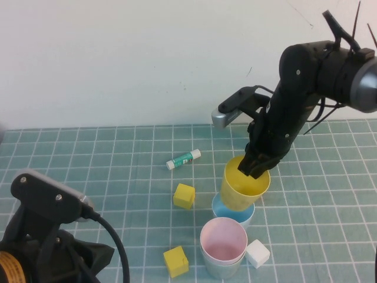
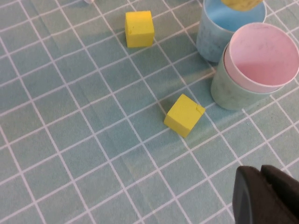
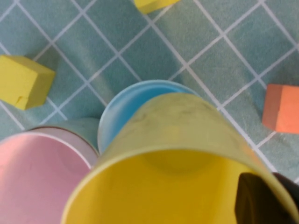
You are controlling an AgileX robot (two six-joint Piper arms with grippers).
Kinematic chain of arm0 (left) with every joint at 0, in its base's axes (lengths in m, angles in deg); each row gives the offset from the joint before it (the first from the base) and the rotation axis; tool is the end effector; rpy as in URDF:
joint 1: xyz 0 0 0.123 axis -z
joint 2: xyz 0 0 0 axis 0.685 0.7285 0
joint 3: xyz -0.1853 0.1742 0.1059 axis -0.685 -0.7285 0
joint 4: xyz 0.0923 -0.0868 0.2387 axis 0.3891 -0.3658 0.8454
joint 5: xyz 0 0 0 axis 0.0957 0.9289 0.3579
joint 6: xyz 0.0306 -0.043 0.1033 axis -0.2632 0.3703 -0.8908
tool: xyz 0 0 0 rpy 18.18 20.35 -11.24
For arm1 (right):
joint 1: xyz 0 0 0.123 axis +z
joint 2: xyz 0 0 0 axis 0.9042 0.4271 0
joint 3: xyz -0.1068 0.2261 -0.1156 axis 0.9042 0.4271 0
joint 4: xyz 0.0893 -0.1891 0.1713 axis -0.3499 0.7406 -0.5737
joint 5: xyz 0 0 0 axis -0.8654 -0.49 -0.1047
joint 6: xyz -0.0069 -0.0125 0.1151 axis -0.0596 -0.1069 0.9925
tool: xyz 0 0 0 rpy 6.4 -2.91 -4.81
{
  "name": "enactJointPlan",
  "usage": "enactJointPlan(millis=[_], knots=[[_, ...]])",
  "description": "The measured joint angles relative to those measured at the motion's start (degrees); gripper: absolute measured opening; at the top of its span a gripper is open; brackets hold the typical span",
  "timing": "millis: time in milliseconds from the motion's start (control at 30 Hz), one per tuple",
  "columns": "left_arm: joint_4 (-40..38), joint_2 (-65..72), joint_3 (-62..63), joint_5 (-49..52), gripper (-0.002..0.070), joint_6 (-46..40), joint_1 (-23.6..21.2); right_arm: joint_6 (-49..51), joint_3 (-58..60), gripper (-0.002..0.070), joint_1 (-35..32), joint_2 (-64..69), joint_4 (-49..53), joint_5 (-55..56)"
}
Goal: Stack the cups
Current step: Place the yellow cup on the blue cup, then pick up the blue cup
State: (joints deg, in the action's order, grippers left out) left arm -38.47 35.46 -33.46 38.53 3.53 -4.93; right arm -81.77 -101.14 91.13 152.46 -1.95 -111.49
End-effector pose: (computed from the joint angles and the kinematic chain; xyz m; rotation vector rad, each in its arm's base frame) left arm 0.1660 -0.1265 0.2468 0.5094 2.2832 -0.4113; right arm 0.4045 0.2190 0.1733 -1.2008 2.6419 0.2196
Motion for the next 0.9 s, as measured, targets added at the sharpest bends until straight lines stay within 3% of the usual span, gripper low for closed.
enactJointPlan(millis=[200, 267, 367, 467, 900], knots=[[0.77, 0.0, 0.0, 2.5, -0.0002, 0.17, 0.0, -0.93, 0.0, 0.0049, 0.0, 1.17, -0.22, -0.12], [0.86, 0.0, 0.0, 3.21, -0.0002, 0.17, 0.0, -1.04, 0.0, 0.0107, 0.0, 1.17, -0.45, -0.36], [0.86, 0.0, 0.0, 3.76, -0.0002, 0.17, 0.0, -1.03, 0.0, 0.0255, 0.0, 1.17, -0.79, -0.36], [0.86, 0.0, 0.0, 4.24, -0.0002, 0.27, 0.0, -0.06, 0.0, 0.0344, 0.0, 1.17, -1.03, -0.17], [0.86, 0.0, 0.0, 6.43, -0.0002, 0.41, 0.0, 5.68, -0.02, 0.0386, 0.0, 5.6, -2.38, 0.14]])
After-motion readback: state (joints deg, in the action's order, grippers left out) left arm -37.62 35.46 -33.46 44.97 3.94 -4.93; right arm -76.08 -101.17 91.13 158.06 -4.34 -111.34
